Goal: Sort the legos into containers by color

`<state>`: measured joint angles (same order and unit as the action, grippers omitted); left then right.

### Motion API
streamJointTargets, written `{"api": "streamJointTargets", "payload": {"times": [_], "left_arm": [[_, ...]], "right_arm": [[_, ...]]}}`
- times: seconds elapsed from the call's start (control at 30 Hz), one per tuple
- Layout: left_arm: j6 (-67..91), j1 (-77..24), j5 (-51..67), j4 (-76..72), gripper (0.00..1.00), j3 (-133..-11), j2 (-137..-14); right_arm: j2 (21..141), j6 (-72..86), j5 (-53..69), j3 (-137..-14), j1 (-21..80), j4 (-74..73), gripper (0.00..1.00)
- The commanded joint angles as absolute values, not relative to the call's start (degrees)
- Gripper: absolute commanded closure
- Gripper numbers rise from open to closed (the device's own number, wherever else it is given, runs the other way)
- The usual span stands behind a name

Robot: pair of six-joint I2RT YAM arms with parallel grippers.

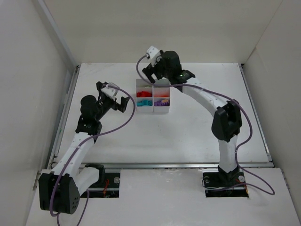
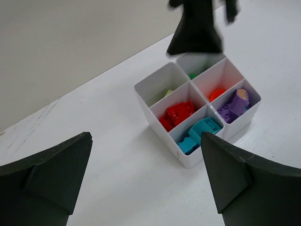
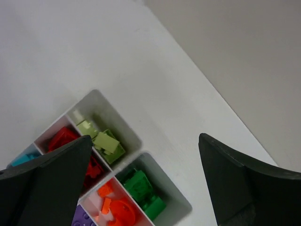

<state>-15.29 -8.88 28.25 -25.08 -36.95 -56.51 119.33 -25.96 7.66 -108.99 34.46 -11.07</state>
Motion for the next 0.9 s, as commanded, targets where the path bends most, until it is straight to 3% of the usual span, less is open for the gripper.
{"api": "streamJointTargets", "payload": {"times": [0.0, 0.17, 0.37, 0.57, 0.87], "left_arm": [[-12.5, -8.6, 21.3, -29.4, 0.00, -34.7, -55.1], [-11.7, -8.6, 9.6, -31.3, 0.00, -31.0, -54.6], [-11.7, -8.1, 2.4, -33.1, 0.00, -25.7, -54.1], [-11.7, -8.1, 1.8, -34.2, 0.00, -21.8, -54.7], [-9.8, -8.1, 3.4, -34.2, 0.00, -21.3, -56.2]], "right_arm": [[109.3, -9.3, -8.8, -108.3, 27.9, -4.4, 0.00], [99.8, 11.6, -20.2, -96.3, 14.1, -4.4, 0.00], [89.3, 19.3, -27.3, -82.3, 0.2, -4.4, 0.00], [85.4, 16.7, -39.2, -76.2, -1.1, -4.4, 0.00], [86.0, 17.9, -34.9, -75.5, -1.1, -6.7, 0.00]]}}
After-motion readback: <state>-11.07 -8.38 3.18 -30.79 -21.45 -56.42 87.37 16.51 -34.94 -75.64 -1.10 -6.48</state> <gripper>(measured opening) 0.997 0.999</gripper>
